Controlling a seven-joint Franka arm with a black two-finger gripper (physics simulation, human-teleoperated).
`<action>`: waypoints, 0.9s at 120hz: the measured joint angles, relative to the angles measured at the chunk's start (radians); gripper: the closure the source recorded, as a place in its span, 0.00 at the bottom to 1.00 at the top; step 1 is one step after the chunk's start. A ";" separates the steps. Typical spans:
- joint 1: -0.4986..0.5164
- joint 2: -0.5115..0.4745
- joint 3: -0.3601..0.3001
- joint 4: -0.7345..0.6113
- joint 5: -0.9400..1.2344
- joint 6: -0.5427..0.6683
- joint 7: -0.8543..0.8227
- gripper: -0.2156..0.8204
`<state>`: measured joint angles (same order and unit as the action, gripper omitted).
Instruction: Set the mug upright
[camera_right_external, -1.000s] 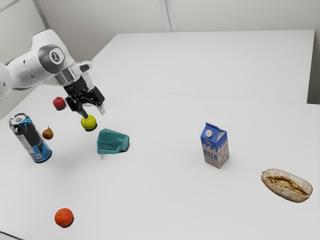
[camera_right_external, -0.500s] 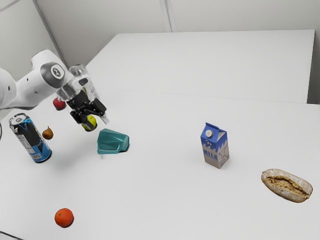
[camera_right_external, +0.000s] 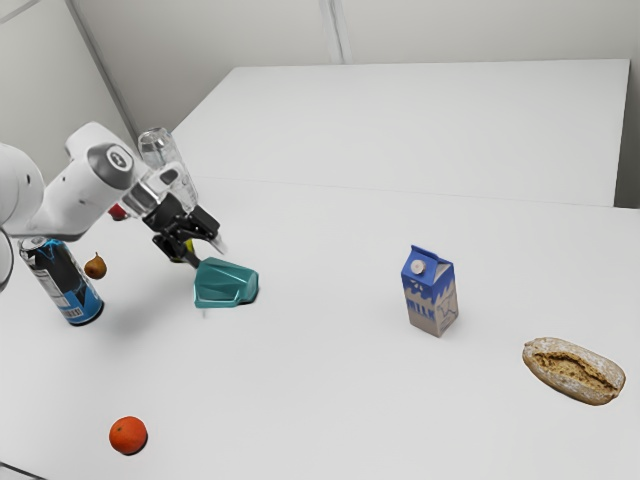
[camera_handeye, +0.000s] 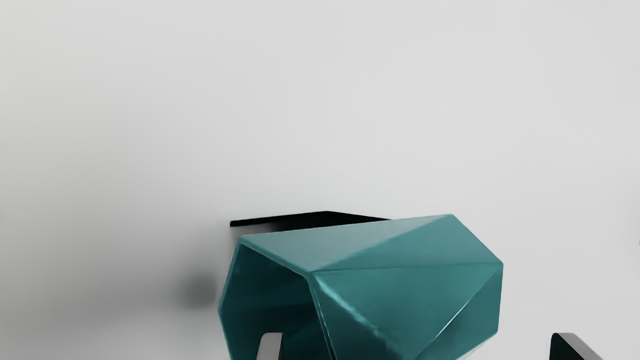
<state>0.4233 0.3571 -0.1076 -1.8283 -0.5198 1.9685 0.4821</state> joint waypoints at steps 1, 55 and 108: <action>0.001 0.001 0.000 0.000 -0.002 0.000 0.002 0.23; 0.020 0.017 0.005 -0.009 -0.072 0.009 0.081 0.23; 0.025 0.027 0.005 -0.062 -0.231 0.033 0.170 0.23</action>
<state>0.4480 0.3837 -0.1028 -1.8904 -0.7511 2.0010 0.6520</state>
